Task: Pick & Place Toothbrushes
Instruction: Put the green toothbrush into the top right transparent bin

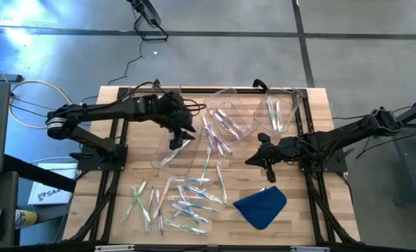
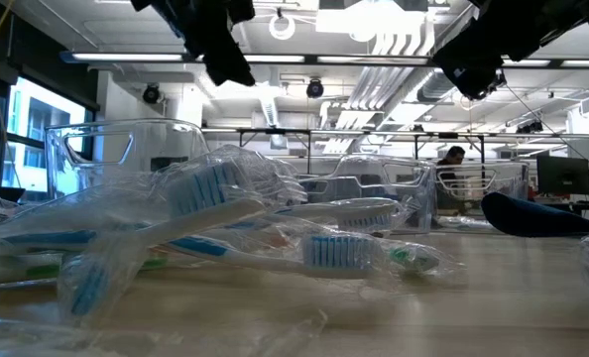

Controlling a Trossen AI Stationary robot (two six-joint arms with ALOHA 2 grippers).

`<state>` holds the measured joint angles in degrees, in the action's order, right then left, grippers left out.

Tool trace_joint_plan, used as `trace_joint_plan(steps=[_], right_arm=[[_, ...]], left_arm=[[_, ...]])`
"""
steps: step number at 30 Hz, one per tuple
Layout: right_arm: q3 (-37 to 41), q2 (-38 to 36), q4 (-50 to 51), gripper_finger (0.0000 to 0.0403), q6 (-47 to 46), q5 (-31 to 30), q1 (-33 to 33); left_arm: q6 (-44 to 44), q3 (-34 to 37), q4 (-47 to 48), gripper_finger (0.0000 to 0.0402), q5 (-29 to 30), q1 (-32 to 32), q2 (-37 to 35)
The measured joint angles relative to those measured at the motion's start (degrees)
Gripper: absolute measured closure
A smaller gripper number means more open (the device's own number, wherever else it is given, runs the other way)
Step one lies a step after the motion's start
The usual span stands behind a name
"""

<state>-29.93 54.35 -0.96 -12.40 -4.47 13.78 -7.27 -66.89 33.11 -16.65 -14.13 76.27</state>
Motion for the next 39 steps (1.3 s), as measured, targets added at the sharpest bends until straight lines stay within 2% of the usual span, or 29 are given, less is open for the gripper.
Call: trace_joint_plan(steps=[6,13,20,24,35,39], right_arm=[[0.0,0.0,-1.4,0.0398,-1.9,-2.3,0.0],[0.0,0.0,-1.3,0.0398,-3.0,-3.1,0.0],[0.0,0.0,-1.8,0.0398,-3.6,-3.7,0.0],[0.0,0.3,-1.8,0.0398,-6.3,-6.0,0.0],[0.0,0.3,-2.4,0.0398,-9.5,-6.1,0.0],[0.0,0.3,-2.4,0.0398,-10.3,-8.3,0.0]], left_arm=[[-9.3,0.0,-8.2,0.0257,9.1,4.0,0.0],[-13.1,-0.1,-8.5,0.0257,12.9,6.8,-1.2],[-15.3,0.0,-7.0,0.0257,25.8,11.8,-1.6],[-17.3,2.0,-10.1,0.0266,31.3,15.0,-1.6],[-21.3,6.0,-11.1,0.0362,29.0,15.3,-2.2],[-22.7,6.8,-12.5,0.0396,28.9,15.3,-2.2]])
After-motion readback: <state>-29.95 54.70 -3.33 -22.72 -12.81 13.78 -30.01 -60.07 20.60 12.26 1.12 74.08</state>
